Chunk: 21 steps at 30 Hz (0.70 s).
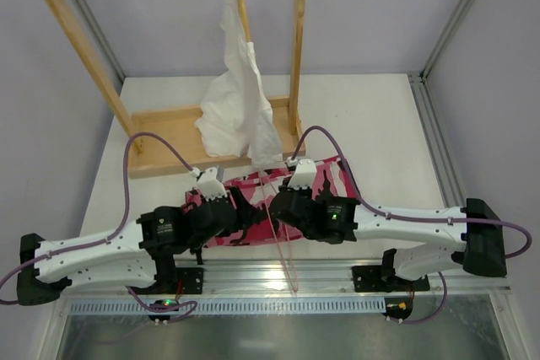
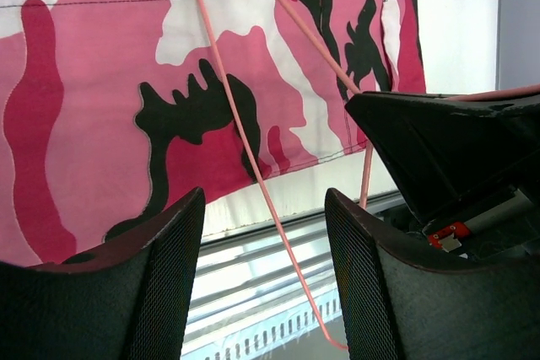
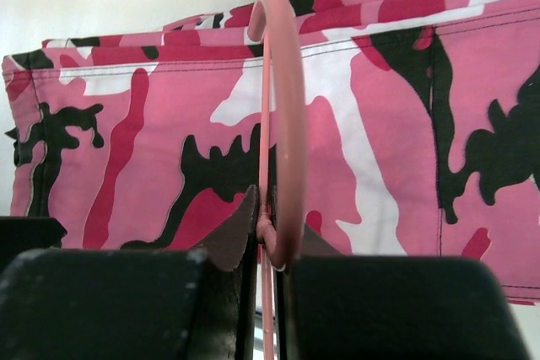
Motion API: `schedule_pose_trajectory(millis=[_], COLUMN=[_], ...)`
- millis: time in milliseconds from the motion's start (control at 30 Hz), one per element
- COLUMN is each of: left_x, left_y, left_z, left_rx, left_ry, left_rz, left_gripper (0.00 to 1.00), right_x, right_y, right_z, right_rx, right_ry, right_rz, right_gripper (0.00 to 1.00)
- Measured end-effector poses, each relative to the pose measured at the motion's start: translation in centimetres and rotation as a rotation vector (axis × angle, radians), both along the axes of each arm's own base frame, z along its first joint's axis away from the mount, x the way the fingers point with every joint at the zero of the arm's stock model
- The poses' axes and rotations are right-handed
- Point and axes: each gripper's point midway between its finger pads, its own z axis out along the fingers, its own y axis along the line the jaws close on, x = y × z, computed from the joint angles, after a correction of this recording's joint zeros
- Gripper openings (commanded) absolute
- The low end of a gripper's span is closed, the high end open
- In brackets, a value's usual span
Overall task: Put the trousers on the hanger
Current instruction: Pass the hanger from the right arm to the left
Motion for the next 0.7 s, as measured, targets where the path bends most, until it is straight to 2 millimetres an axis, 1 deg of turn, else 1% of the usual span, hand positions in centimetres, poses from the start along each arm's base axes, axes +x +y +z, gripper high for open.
schedule_pose_trajectory(millis=[200,300,400,467,500,633,700], left_x=[-0.1,-0.2,-0.4,-0.5,-0.6,-1.0,-1.3], left_y=[-0.3,-0.7,-1.5,-2.1,-2.3,-2.9,-3.0], left_z=[-0.9,-1.5,-1.9,-2.1,-2.4,-3.5,-4.1], left_rx=[-0.047,-0.073,-0.087,-0.1,-0.105,-0.117,-0.124], left_ry=[0.013,0.008,-0.002,-0.009,-0.013,-0.017,-0.013], left_rz=[0.012,-0.002,-0.04,-0.07,-0.085,-0.126,-0.144], left_gripper=[0.63,0.64,0.64,0.64,0.64,0.64,0.64], right_x=[0.8,1.1,1.3,1.2,1.1,0.9,0.8], right_y=[-0.5,0.0,0.6,0.9,1.2,1.6,1.8], right_z=[0.4,-0.6,-2.2,-2.7,-2.9,-3.2,-3.1], right_rx=[-0.015,-0.032,-0.057,-0.064,-0.064,-0.058,-0.046], right_ry=[-0.045,-0.046,-0.036,-0.028,-0.023,-0.008,-0.002], right_rz=[-0.039,-0.049,-0.057,-0.054,-0.048,-0.037,-0.033], right_gripper=[0.04,0.05,0.11,0.15,0.2,0.26,0.27])
